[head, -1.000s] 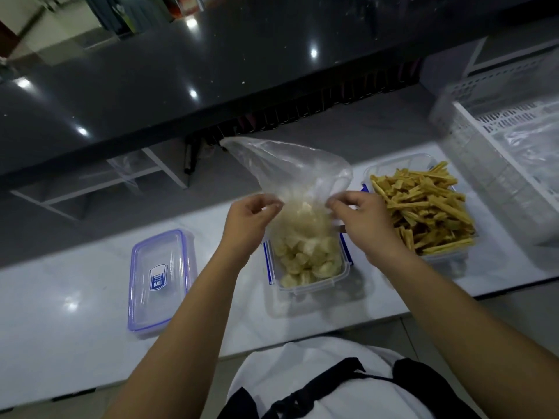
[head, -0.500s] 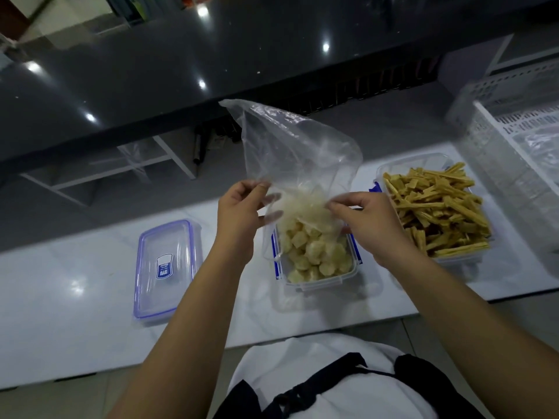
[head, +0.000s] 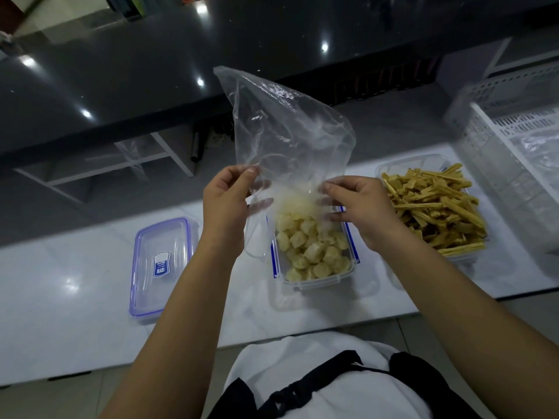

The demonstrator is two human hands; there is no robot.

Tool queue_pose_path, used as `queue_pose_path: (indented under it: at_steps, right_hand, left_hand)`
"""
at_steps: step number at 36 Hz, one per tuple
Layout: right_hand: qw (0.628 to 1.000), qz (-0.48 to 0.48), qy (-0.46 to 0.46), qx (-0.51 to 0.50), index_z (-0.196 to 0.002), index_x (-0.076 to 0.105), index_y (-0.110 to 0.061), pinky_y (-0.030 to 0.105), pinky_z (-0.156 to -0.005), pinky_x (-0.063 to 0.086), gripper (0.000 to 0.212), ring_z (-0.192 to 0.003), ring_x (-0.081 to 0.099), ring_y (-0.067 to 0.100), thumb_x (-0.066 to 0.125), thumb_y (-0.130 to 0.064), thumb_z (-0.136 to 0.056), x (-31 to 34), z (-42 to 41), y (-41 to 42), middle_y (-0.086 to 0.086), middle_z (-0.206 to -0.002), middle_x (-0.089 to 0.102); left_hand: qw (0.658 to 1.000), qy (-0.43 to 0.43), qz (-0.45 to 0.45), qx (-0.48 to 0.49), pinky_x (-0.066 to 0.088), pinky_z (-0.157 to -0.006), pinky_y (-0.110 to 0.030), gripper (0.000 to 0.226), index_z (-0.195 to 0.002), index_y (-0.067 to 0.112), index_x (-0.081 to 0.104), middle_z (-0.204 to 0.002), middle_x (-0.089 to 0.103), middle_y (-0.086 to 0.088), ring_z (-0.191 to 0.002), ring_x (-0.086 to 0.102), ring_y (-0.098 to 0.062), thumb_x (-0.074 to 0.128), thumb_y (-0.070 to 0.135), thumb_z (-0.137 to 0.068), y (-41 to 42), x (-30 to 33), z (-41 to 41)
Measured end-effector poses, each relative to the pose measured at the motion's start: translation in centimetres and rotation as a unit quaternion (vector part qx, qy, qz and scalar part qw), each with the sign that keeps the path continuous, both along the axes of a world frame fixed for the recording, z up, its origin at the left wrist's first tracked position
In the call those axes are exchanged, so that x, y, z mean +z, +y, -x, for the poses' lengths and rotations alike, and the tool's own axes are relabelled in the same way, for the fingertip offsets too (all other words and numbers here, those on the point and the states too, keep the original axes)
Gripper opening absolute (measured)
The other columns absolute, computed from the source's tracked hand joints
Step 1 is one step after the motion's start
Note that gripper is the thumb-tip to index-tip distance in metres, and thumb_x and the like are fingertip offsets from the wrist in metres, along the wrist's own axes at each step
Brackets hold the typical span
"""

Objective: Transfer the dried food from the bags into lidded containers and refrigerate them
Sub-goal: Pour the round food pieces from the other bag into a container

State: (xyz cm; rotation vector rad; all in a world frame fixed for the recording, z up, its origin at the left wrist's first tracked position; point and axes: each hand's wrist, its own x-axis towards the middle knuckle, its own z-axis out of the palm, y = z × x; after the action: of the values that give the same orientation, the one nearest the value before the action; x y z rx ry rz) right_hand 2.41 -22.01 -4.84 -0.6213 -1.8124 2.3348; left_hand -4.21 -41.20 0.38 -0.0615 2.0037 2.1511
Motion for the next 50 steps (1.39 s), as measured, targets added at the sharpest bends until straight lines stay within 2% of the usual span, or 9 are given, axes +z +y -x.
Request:
queue_pose_path:
  at_steps: [10, 16, 20, 30, 35, 38, 41, 46, 50]
  right_hand:
    - [0.996, -0.088, -0.003, -0.005, -0.092, 0.077, -0.026, 0.029, -0.078, 0.059, 0.005, -0.086, 0.07, 0.006, 0.074, -0.024, -0.089, -1.7, -1.1, 0.8, -0.009, -0.089, 0.077]
    - [0.989, -0.148, -0.013, 0.022, -0.1, 0.074, -0.034, 0.019, -0.078, 0.053, 0.018, -0.098, 0.068, 0.005, 0.079, -0.03, -0.083, -2.0, -3.0, 0.7, -0.009, -0.101, 0.074]
    - [0.975, -0.209, -0.044, 0.053, -0.099, 0.068, -0.045, 0.026, -0.078, 0.056, 0.021, -0.101, 0.061, 0.003, 0.079, -0.034, -0.083, -2.5, -4.4, -0.2, -0.018, -0.108, 0.063]
    - [0.959, -0.281, -0.037, 0.01, -0.116, 0.07, -0.027, 0.019, -0.076, 0.053, 0.026, -0.091, 0.061, 0.003, 0.071, -0.021, -0.091, -3.9, -5.9, -1.7, -0.02, -0.104, 0.06]
    - [0.982, -0.187, -0.002, -0.034, -0.114, 0.07, -0.03, 0.015, -0.074, 0.054, 0.024, -0.097, 0.064, -0.005, 0.063, -0.016, -0.096, -4.4, -6.1, -2.1, -0.016, -0.105, 0.07]
    - [0.991, -0.081, 0.035, -0.1, -0.106, 0.072, -0.03, 0.016, -0.077, 0.055, 0.034, -0.099, 0.069, 0.003, 0.055, -0.002, -0.097, -4.8, -6.4, -2.9, -0.013, -0.102, 0.074]
    - [0.989, -0.063, 0.058, -0.121, -0.106, 0.072, -0.027, 0.014, -0.074, 0.054, 0.035, -0.096, 0.07, 0.004, 0.055, 0.001, -0.097, -5.0, -6.6, -3.0, -0.013, -0.101, 0.075]
    - [0.985, -0.131, 0.046, -0.098, -0.108, 0.069, -0.039, 0.026, -0.086, 0.057, 0.032, -0.104, 0.067, 0.007, 0.066, -0.011, -0.093, -5.0, -6.7, -2.9, -0.013, -0.108, 0.072]
    - [0.98, -0.198, 0.019, -0.024, -0.119, 0.063, -0.045, 0.008, -0.084, 0.046, 0.041, -0.114, 0.053, -0.011, 0.073, -0.052, -0.079, -4.4, -6.4, -2.6, -0.031, -0.118, 0.06]
  left_hand:
    - [0.999, 0.032, -0.01, -0.001, 0.06, -0.064, -0.032, 0.012, -0.089, 0.013, 0.069, -0.078, 0.066, -0.002, -0.077, 0.066, -0.013, 0.062, 0.01, -0.098, -0.3, 2.0, -0.4]
    - [0.999, 0.039, -0.014, -0.012, 0.059, -0.065, -0.03, 0.015, -0.085, 0.016, 0.07, -0.077, 0.067, 0.0, -0.078, 0.066, -0.013, 0.063, 0.011, -0.098, -0.3, 2.7, -0.7]
    - [0.998, 0.057, -0.02, -0.025, 0.058, -0.064, -0.029, 0.013, -0.086, 0.015, 0.069, -0.08, 0.067, -0.003, -0.083, 0.065, -0.019, 0.063, 0.012, -0.098, -0.2, 3.4, -0.8]
    - [0.997, 0.074, -0.018, -0.02, 0.057, -0.063, -0.028, 0.01, -0.091, 0.012, 0.069, -0.08, 0.066, -0.002, -0.08, 0.065, -0.016, 0.062, 0.012, -0.098, -0.1, 4.4, -0.7]
    - [0.997, 0.073, -0.019, -0.021, 0.056, -0.06, -0.027, 0.01, -0.09, 0.013, 0.069, -0.083, 0.066, -0.004, -0.082, 0.063, -0.019, 0.063, 0.012, -0.098, 0.1, 4.5, -1.0]
    - [0.997, 0.07, -0.015, -0.016, 0.058, -0.066, -0.033, 0.01, -0.09, 0.014, 0.07, -0.084, 0.067, -0.004, -0.085, 0.063, -0.021, 0.063, 0.013, -0.098, 0.1, 4.4, -0.9]
    - [0.997, 0.072, -0.006, -0.017, 0.056, -0.073, -0.04, 0.01, -0.09, 0.016, 0.069, -0.085, 0.067, -0.003, -0.089, 0.063, -0.024, 0.063, 0.014, -0.098, 0.1, 4.2, -0.9]
    - [0.998, 0.068, -0.005, -0.016, 0.057, -0.075, -0.041, 0.013, -0.088, 0.017, 0.069, -0.082, 0.067, -0.002, -0.087, 0.063, -0.024, 0.063, 0.013, -0.098, 0.1, 4.0, -1.1]
    - [0.998, 0.066, -0.009, -0.018, 0.058, -0.075, -0.04, 0.012, -0.088, 0.017, 0.07, -0.08, 0.067, 0.0, -0.083, 0.065, -0.019, 0.064, 0.013, -0.098, 0.3, 4.0, -1.0]
